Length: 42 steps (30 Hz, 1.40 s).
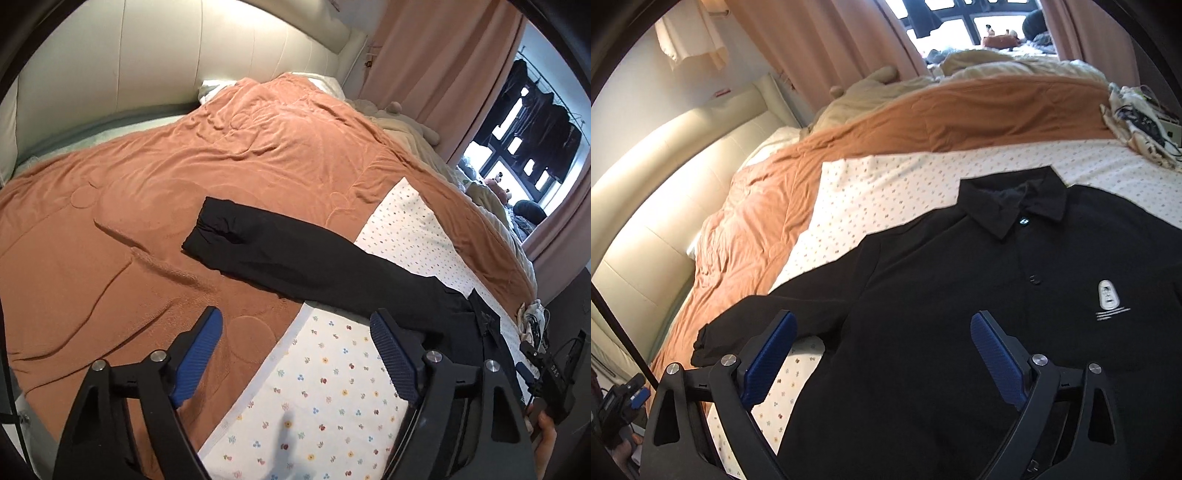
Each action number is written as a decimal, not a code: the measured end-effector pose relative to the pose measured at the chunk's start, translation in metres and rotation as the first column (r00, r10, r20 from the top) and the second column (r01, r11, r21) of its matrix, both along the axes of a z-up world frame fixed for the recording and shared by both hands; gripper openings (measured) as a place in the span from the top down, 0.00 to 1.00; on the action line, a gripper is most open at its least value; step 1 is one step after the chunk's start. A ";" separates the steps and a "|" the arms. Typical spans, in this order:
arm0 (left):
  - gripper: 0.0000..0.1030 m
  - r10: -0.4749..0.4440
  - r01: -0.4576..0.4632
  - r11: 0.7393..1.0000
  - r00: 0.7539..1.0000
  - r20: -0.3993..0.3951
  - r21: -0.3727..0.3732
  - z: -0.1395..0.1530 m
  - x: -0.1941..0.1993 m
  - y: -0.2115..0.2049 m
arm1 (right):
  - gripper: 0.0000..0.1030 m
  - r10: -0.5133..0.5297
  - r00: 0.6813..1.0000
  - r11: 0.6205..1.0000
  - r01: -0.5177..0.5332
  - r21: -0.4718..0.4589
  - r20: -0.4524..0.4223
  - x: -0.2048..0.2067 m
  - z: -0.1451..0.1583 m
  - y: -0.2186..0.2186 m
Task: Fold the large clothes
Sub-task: 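Move the left tool down to the cuff of the black shirt's sleeve, then close the left tool on the sleeve cuff, then lift the sleeve with the left tool, lay it across the shirt body, open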
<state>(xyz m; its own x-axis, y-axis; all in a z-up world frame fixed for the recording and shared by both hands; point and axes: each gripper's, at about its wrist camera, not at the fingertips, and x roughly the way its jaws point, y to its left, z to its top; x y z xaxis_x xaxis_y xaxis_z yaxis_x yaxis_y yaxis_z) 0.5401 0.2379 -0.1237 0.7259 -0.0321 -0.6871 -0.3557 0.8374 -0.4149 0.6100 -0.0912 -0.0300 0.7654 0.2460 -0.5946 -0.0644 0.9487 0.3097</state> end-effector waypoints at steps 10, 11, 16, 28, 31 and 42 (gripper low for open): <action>0.27 0.069 -0.074 0.997 0.989 -0.130 -0.036 -0.057 0.071 0.044 | 0.47 0.066 0.993 0.997 -0.063 0.032 -0.101 0.083 -0.029 0.016; 0.27 0.074 -0.079 0.996 0.986 -0.147 -0.028 -0.062 0.078 0.047 | 0.53 0.079 0.990 0.996 -0.075 0.039 -0.113 0.090 -0.033 0.018; 0.27 0.135 -0.138 0.990 0.962 -0.238 0.006 -0.090 0.099 0.067 | 0.58 0.125 0.981 0.992 -0.125 0.005 -0.148 0.119 -0.054 0.034; 0.88 0.164 -0.127 0.980 0.951 -0.264 0.151 -0.078 0.125 0.078 | 0.60 0.218 0.942 0.970 -0.180 0.166 -0.254 0.157 -0.095 0.034; 0.90 0.129 -0.100 0.982 0.975 -0.182 0.161 -0.042 0.120 0.068 | 0.60 0.247 0.939 0.952 -0.190 0.240 -0.237 0.154 -0.091 0.024; 0.91 -0.016 0.009 0.975 0.999 0.030 0.223 0.107 0.105 0.005 | 0.51 0.202 0.962 0.945 -0.141 0.296 -0.185 0.103 -0.041 -0.027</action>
<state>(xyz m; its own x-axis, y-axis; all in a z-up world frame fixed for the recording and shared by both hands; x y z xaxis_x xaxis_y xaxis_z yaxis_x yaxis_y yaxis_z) 0.6454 0.2432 -0.0169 0.7474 0.1102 -0.6552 -0.3347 0.9144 -0.2279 0.7134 -0.1180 -0.0713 0.5619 0.5404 -0.6263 -0.1233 0.8034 0.5826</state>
